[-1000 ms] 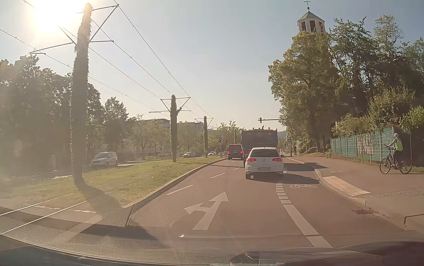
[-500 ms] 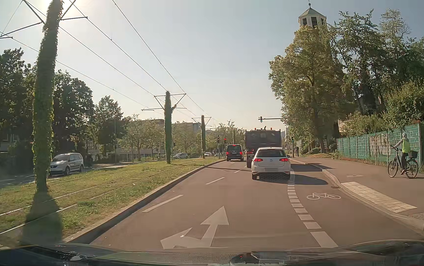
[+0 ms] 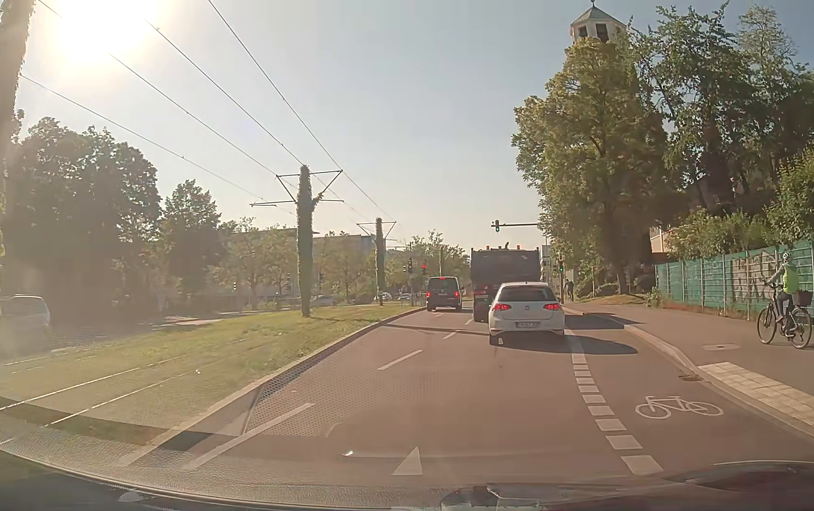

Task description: Follow the waypoints while adhering to traffic rules and regulations

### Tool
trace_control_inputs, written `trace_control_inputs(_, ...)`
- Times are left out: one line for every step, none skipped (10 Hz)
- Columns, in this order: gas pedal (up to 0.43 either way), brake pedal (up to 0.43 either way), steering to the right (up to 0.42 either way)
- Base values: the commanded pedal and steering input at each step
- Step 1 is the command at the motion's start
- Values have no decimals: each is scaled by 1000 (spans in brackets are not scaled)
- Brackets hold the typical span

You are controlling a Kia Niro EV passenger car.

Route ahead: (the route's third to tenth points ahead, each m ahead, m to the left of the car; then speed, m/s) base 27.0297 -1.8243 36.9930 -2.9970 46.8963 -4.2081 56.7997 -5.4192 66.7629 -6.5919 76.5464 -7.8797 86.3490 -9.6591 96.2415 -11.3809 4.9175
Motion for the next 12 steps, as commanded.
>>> trace_control_inputs(20,0,52)
trace_control_inputs(20,0,61)
trace_control_inputs(20,0,69)
trace_control_inputs(20,0,77)
trace_control_inputs(20,0,86)
trace_control_inputs(28,0,91)
trace_control_inputs(28,0,95)
trace_control_inputs(39,0,97)
trace_control_inputs(39,0,98)
trace_control_inputs(47,0,99)
trace_control_inputs(47,0,99)
trace_control_inputs(47,0,99)
